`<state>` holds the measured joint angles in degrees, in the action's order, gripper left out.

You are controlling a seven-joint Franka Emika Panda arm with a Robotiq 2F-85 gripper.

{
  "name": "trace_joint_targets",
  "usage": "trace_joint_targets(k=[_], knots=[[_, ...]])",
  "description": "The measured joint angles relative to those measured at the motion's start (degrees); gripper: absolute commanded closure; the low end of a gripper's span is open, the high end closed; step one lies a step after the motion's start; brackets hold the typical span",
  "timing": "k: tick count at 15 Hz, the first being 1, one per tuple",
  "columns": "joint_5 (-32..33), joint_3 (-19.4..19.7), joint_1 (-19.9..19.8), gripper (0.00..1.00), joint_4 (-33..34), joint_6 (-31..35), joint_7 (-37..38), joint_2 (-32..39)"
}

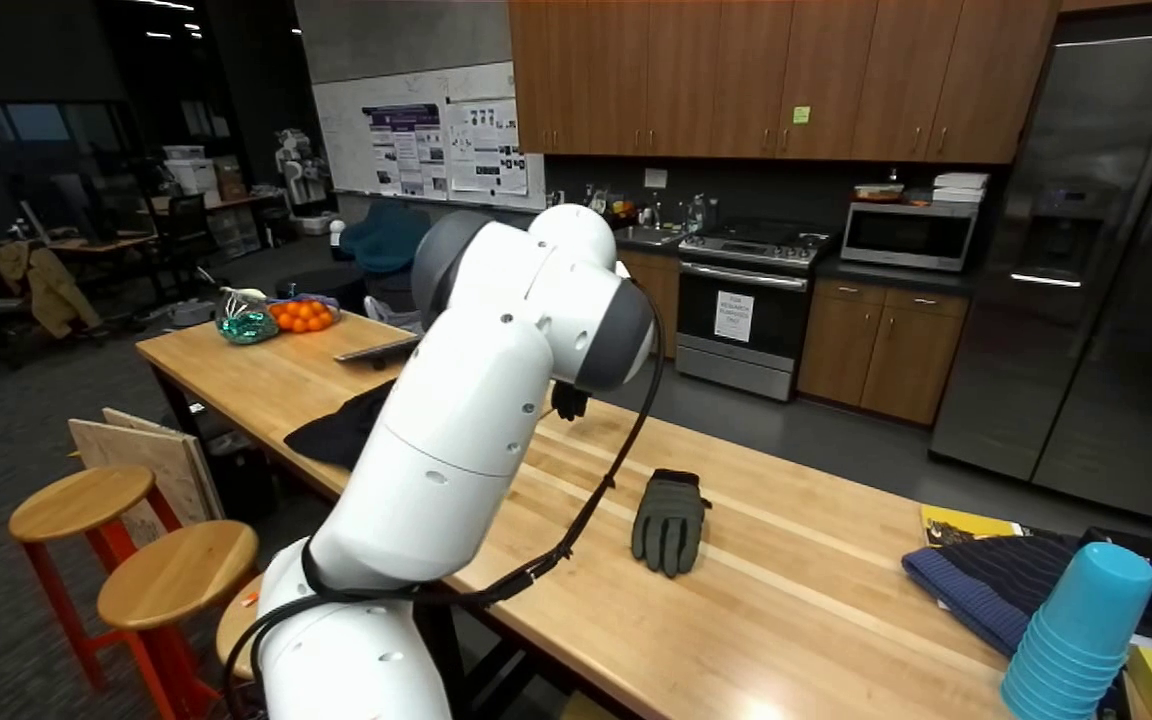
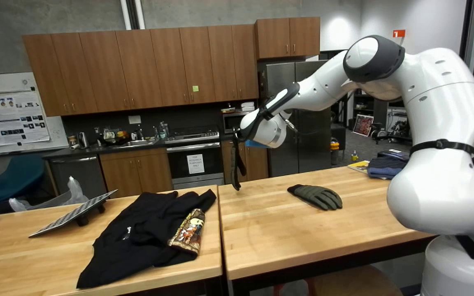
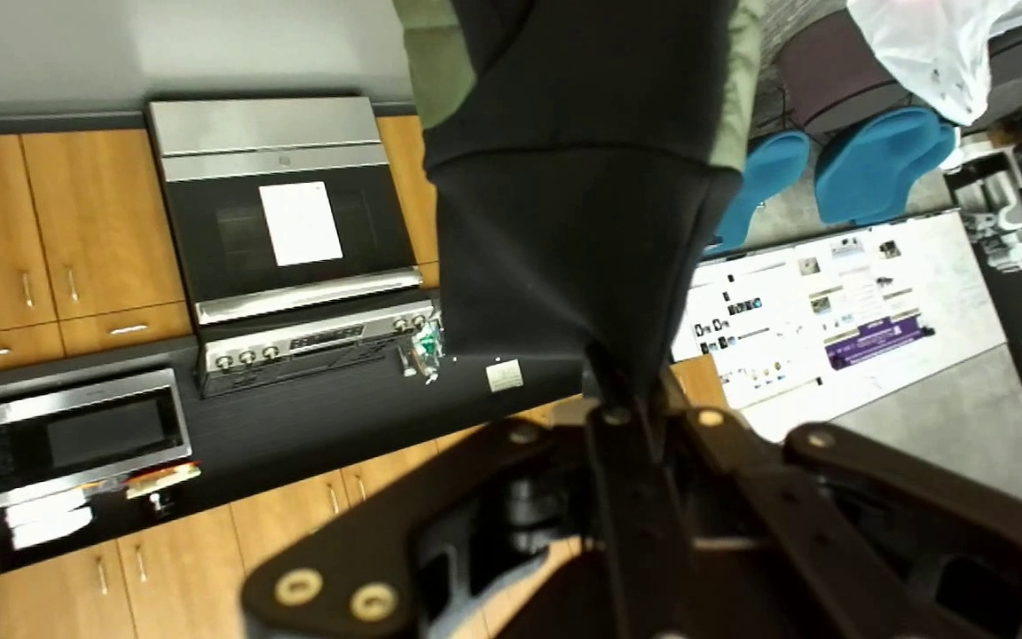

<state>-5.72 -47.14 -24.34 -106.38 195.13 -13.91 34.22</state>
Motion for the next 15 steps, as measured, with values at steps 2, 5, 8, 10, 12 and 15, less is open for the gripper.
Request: trace_joint_targets(k=[2, 5, 8, 10, 12, 15], knots=[[2.78, -2.85, -6.19, 0.99, -4.13, 3.38, 0.00, 2.29], [8.22, -4.96, -14.62, 0.99, -6.47, 3.11, 0.01, 5.43], [15.53, -6.65, -22.22, 0.99, -7.70, 2.73, 0.86, 8.33], [22.17, -6.72, -25.96, 0.99, -8.63, 2.73, 3.75, 9.23], [27.21, -7.29, -29.35, 0.99, -9.89, 2.73, 5.16, 9.52], [34.18, -10.36, -35.09, 0.99, -13.37, 2.71, 5.52, 9.86]])
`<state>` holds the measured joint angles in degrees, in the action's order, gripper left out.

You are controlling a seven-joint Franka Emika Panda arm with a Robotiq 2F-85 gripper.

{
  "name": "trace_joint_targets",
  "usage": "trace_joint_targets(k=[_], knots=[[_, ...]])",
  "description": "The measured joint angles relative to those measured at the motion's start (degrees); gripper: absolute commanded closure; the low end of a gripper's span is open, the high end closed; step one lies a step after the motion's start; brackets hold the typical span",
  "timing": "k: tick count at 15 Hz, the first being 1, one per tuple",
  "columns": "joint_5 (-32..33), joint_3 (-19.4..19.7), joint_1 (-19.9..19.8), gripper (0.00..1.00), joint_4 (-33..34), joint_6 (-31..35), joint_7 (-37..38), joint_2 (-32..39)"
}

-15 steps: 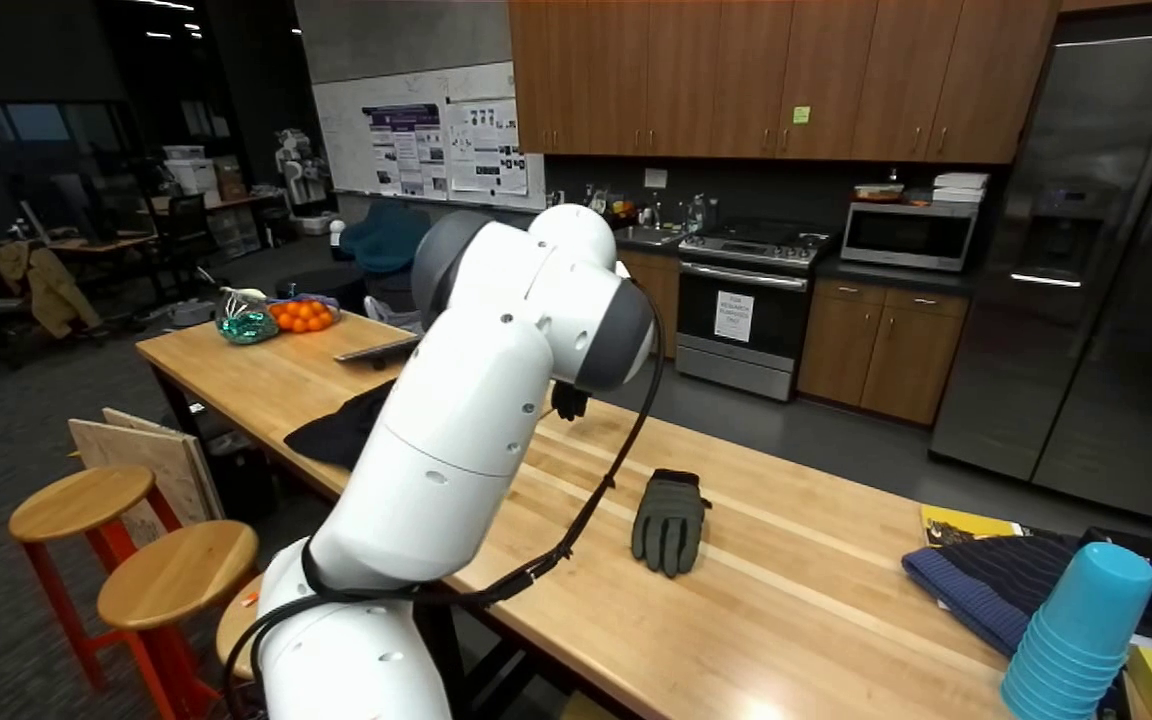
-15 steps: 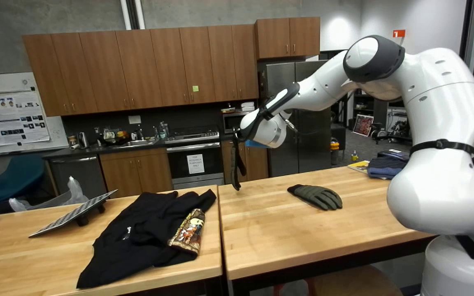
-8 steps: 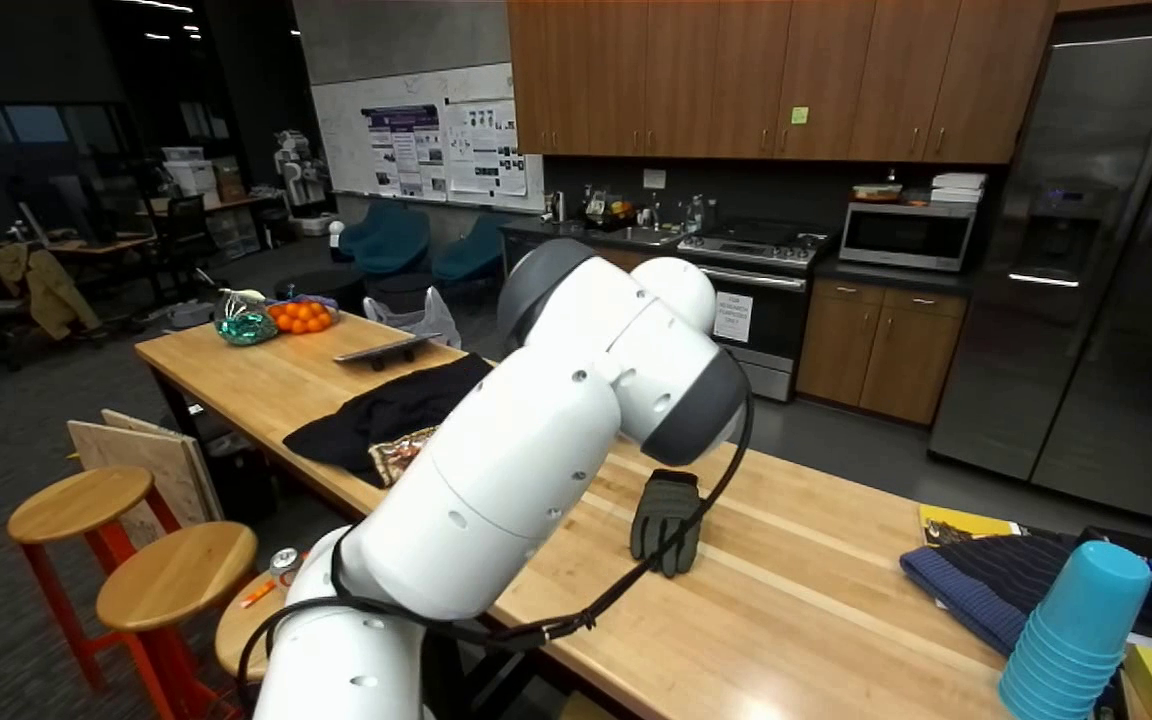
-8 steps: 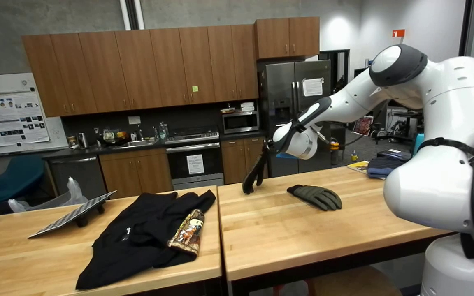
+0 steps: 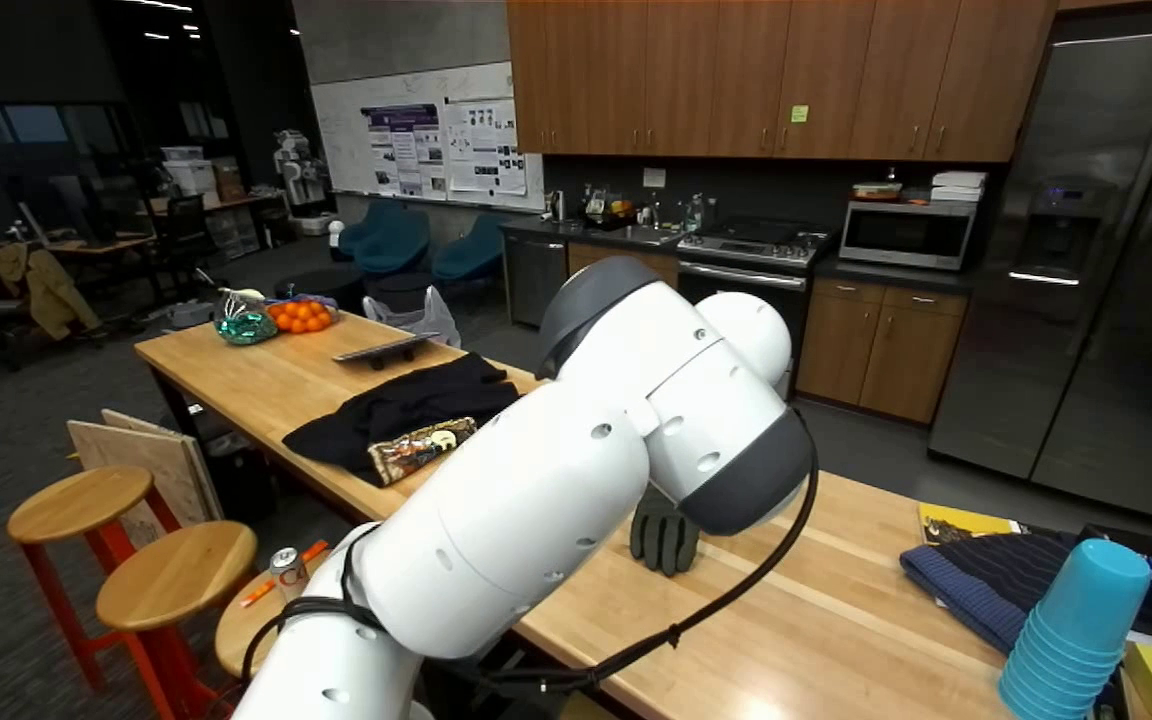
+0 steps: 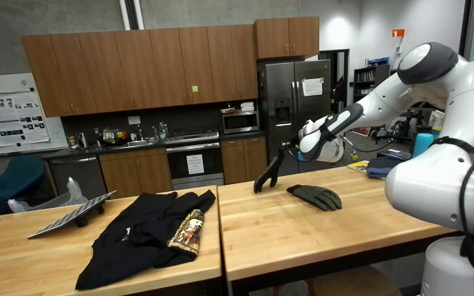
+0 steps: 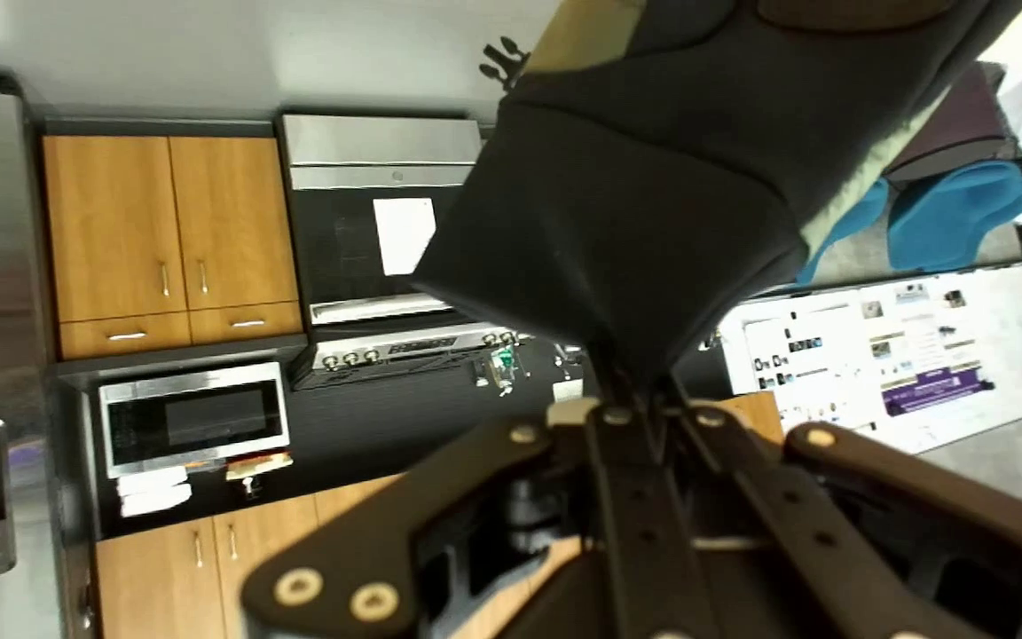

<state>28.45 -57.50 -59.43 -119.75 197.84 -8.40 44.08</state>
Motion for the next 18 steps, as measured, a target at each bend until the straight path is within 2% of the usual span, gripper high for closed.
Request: trace_joint_targets(k=[7, 13, 14, 15, 16, 17, 18], knots=[[13.55, -4.49, -10.43, 0.99, -13.82, -0.54, -2.49, -0.86], [22.93, -8.84, -23.61, 0.99, -23.16, -0.78, -2.63, -0.97], [24.33, -9.66, -25.75, 0.91, -24.52, -0.84, -2.65, -1.02], [25.84, -10.54, -27.88, 0.69, -25.79, -1.23, -2.71, -1.04], [27.18, -11.44, -29.90, 0.67, -27.01, -1.60, -2.74, -1.10], [28.29, -12.36, -31.78, 0.91, -28.17, -2.03, -2.76, -1.21], [29.16, -13.37, -33.49, 0.86, -29.14, -2.70, -2.76, -1.25]])
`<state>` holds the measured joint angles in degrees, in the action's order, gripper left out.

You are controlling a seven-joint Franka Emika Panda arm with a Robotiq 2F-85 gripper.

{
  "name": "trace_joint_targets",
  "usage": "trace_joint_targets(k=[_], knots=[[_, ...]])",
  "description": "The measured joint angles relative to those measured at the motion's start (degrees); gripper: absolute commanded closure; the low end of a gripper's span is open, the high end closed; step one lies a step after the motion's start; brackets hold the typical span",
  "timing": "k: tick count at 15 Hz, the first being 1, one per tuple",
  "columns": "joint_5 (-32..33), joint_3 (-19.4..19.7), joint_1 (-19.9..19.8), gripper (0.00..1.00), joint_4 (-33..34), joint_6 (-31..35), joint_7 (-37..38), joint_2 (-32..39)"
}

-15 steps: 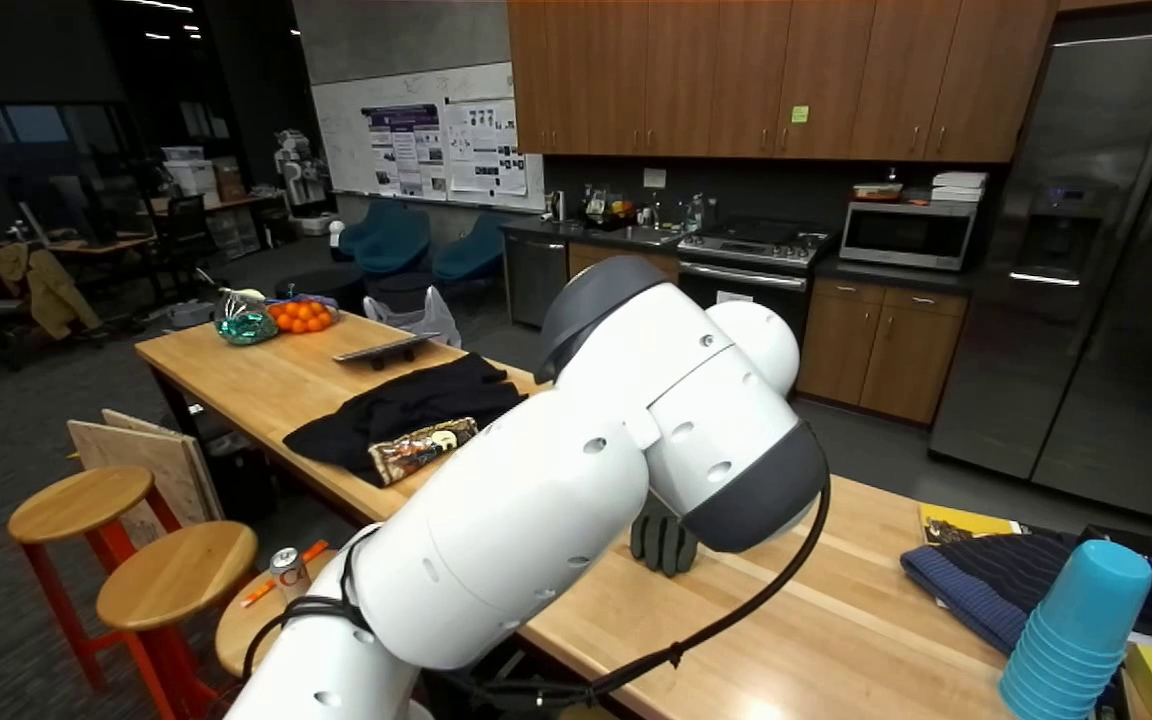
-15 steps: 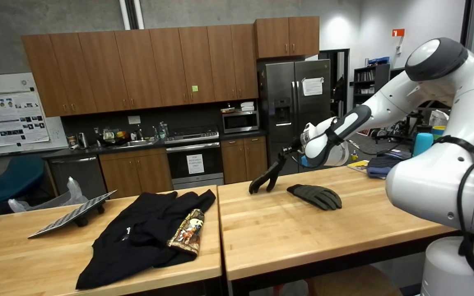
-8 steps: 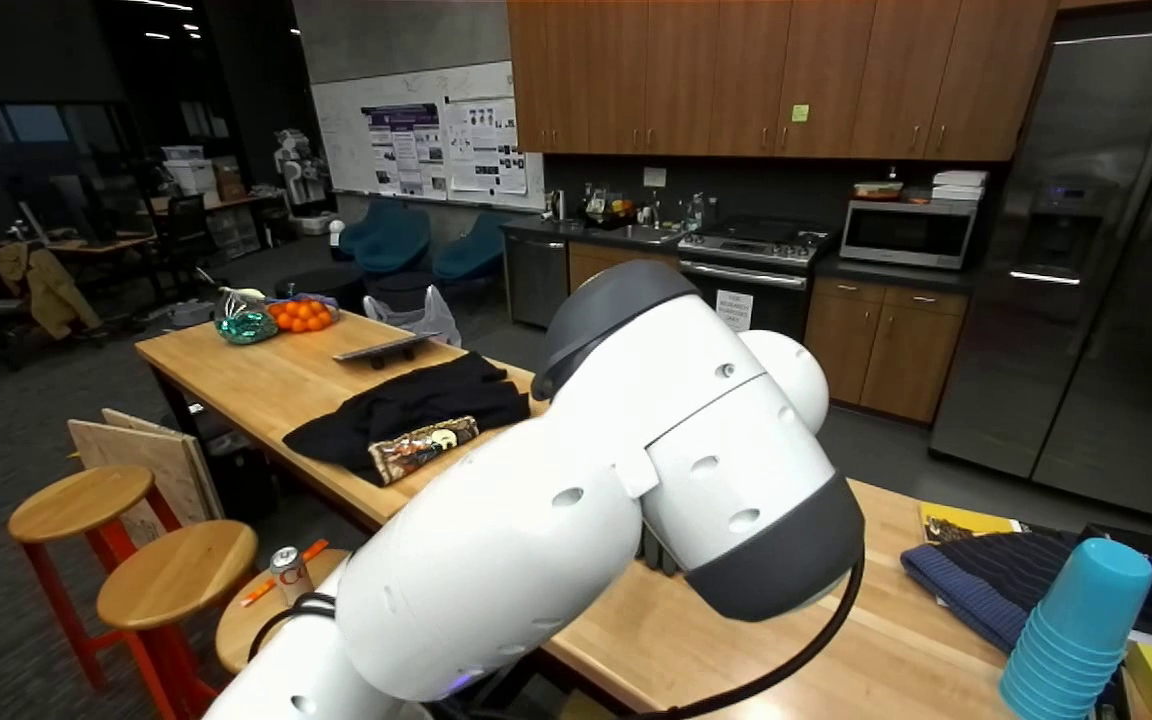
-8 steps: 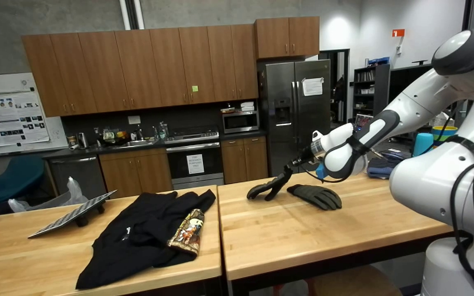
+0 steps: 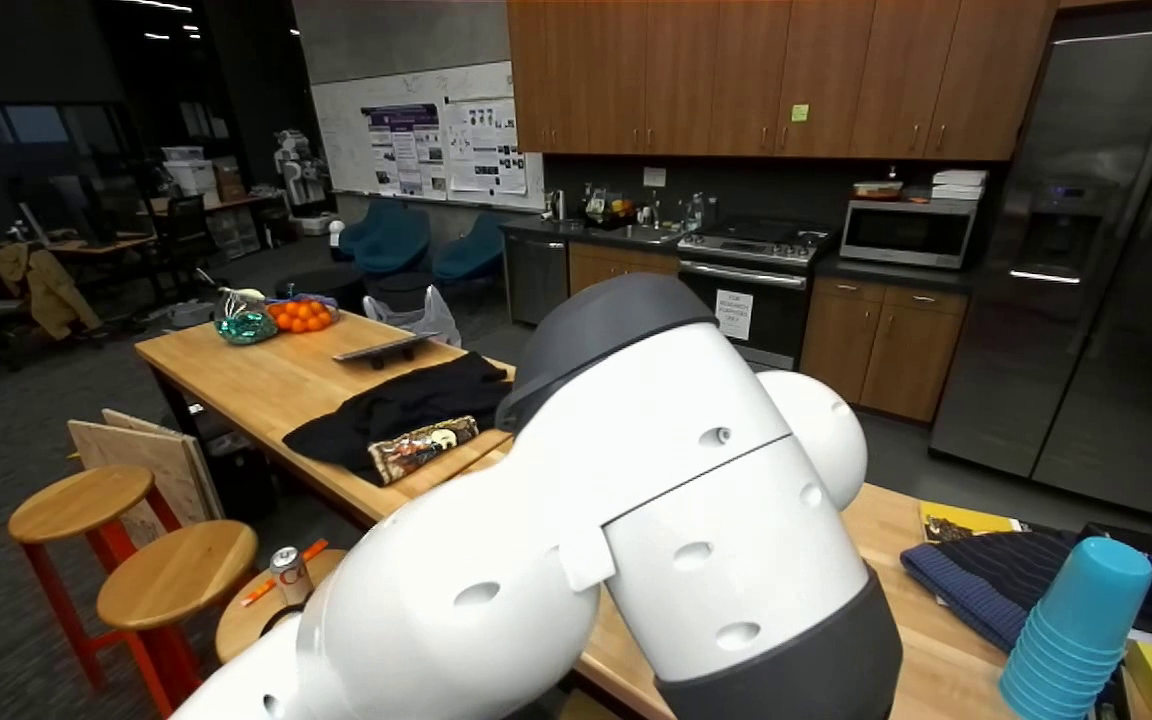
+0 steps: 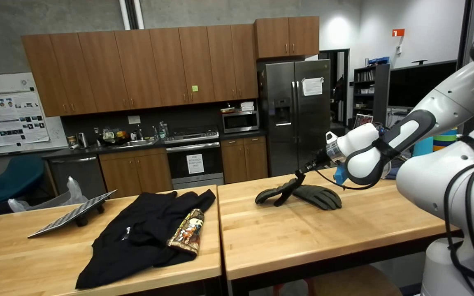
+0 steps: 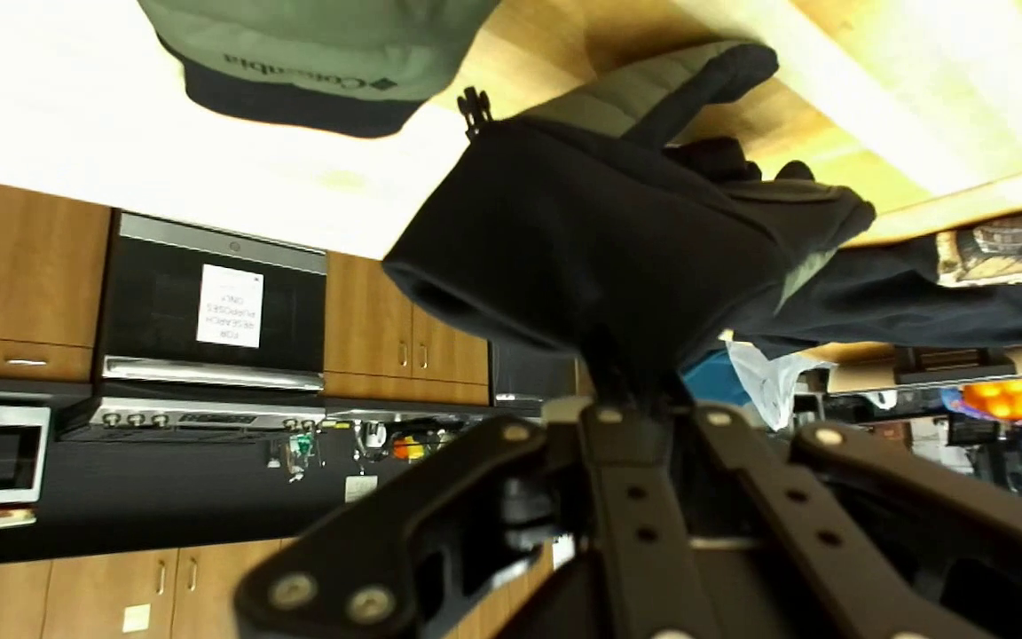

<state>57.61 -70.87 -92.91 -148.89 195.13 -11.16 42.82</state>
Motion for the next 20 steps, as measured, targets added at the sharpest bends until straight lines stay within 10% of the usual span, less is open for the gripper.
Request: trace_joint_targets(k=[3, 7, 8, 13, 20], knots=[[0.61, -1.59, -2.15, 0.67, -1.06, -1.00, 0.00, -0.01], [0.61, -1.75, -2.15, 0.67, -1.07, -1.17, 0.00, -0.01], [0.61, -1.75, -2.15, 0.42, -1.07, -1.19, 0.00, -0.01], [-0.54, -2.44, -1.89, 0.16, -0.64, -1.57, 0.65, -0.02], [-7.79, -17.96, -1.96, 0.00, 6.18, -17.15, 5.67, -4.23]])
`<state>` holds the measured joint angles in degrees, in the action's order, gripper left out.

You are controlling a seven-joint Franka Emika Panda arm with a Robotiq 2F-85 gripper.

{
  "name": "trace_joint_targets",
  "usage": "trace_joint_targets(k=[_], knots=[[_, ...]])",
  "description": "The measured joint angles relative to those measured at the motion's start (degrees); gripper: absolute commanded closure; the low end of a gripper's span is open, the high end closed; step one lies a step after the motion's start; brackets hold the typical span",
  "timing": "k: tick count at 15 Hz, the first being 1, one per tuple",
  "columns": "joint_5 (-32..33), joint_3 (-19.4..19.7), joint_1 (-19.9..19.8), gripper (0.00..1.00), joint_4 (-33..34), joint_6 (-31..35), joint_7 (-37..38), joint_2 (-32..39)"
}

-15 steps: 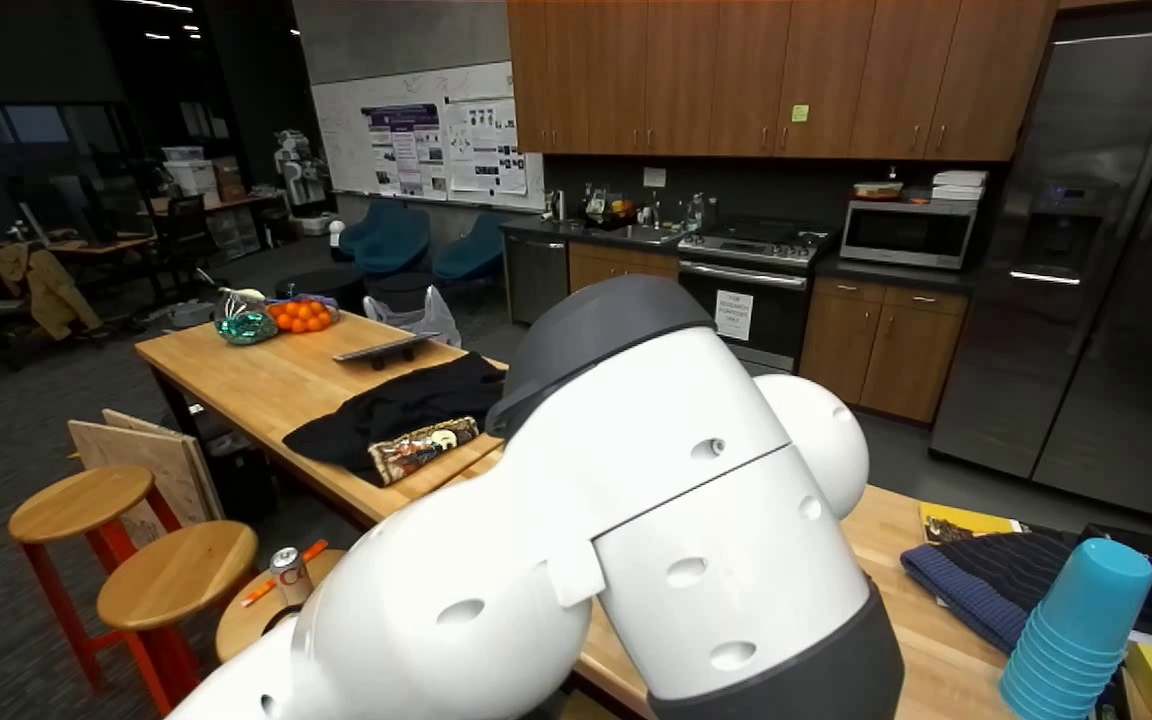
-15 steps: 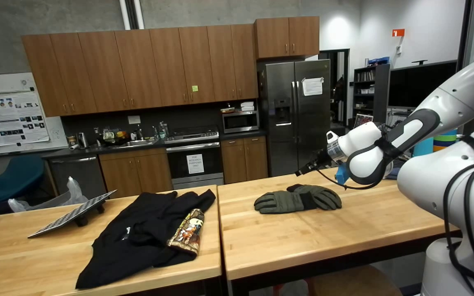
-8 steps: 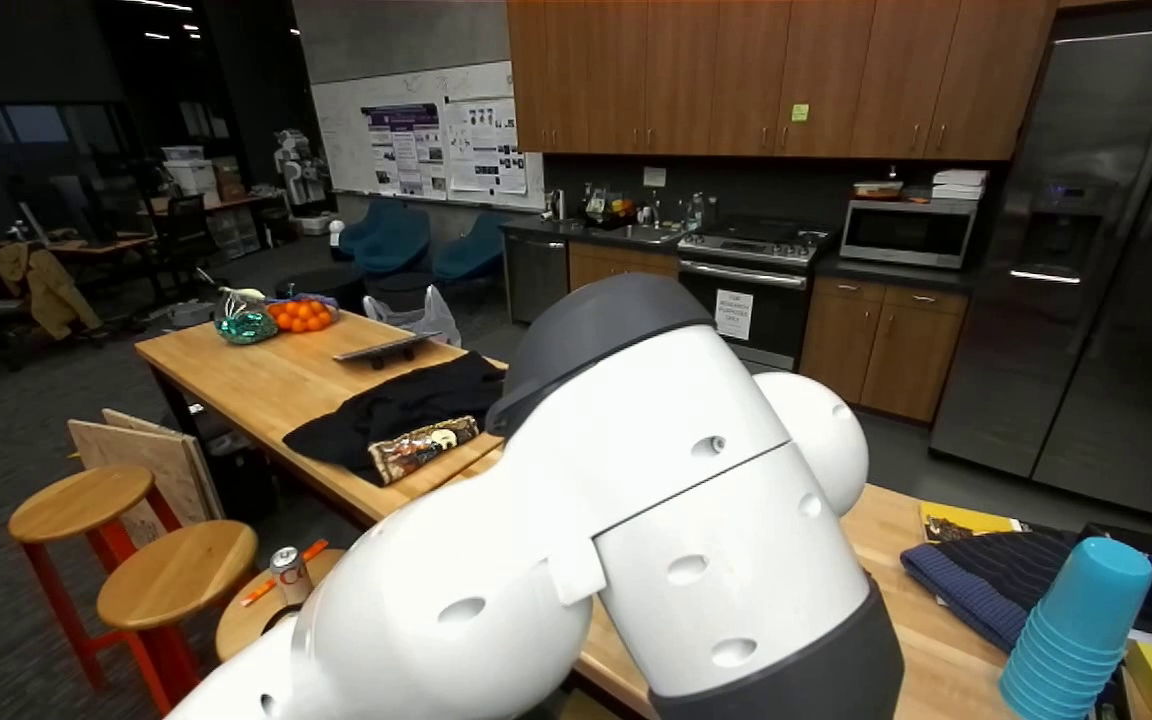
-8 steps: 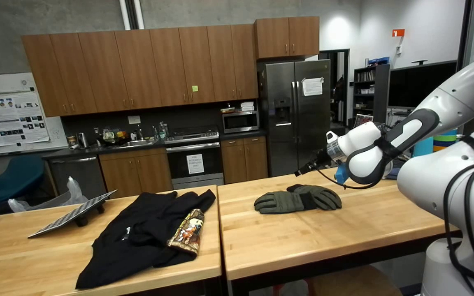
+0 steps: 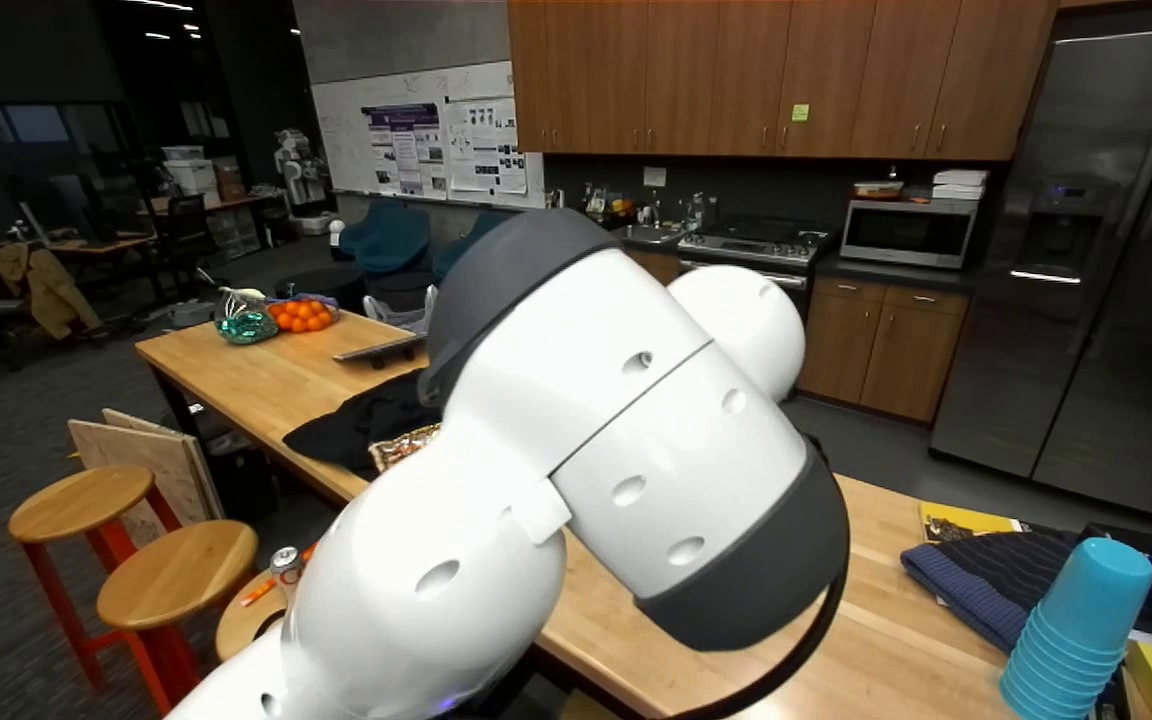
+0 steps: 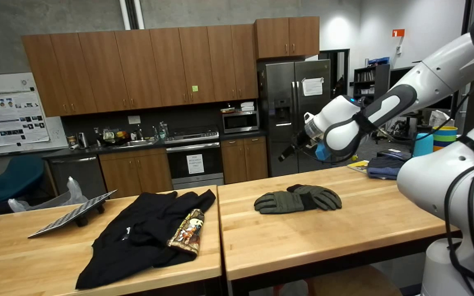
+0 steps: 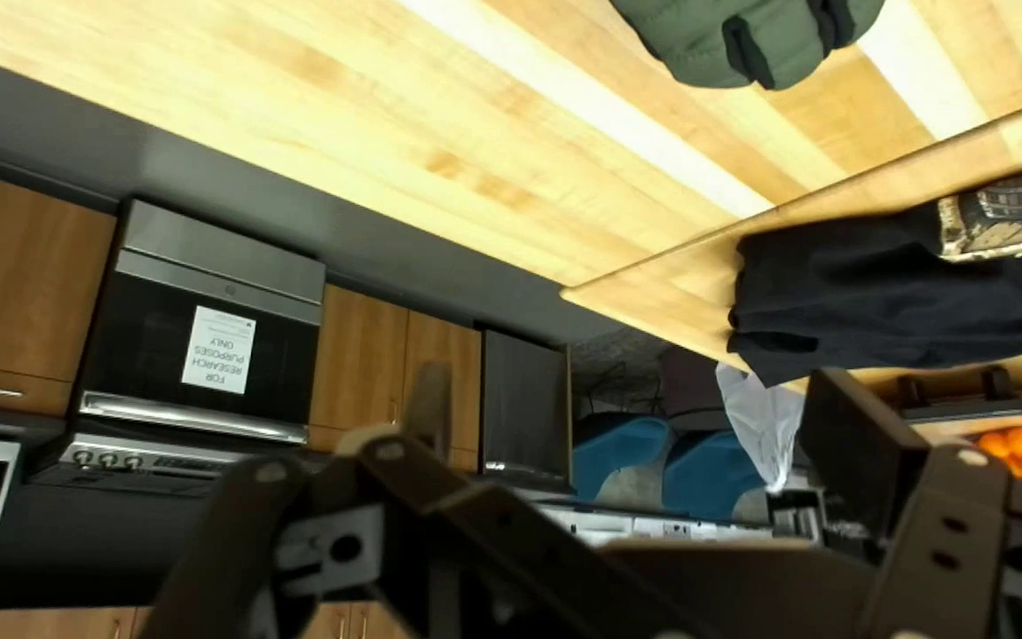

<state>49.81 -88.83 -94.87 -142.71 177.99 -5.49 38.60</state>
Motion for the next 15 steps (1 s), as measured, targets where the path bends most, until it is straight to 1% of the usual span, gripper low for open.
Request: trace_joint_targets(k=[3, 5, 6, 8, 9, 11, 13, 14, 15], knots=[[-7.36, -8.54, 0.36, 0.00, 4.52, -13.31, -1.31, -2.29], [-11.80, -12.29, 2.17, 0.00, 8.52, -21.74, -2.31, -4.74], [-13.74, -13.26, 3.86, 0.00, 10.88, -25.69, -2.85, -6.23], [-16.96, -13.18, 8.72, 0.00, 15.93, -32.69, -4.39, -9.47], [-18.36, -12.36, 11.67, 0.00, 18.31, -35.70, -5.30, -11.27], [-20.66, -9.12, 18.36, 0.00, 22.46, -40.96, -8.46, -14.50], [-21.77, -5.32, 24.30, 0.00, 24.82, -43.18, -12.12, -16.51], [-21.86, -4.31, 25.70, 0.00, 25.17, -43.40, -12.72, -16.96], [-21.87, -3.86, 26.19, 0.00, 25.21, -43.40, -13.11, -17.25]])
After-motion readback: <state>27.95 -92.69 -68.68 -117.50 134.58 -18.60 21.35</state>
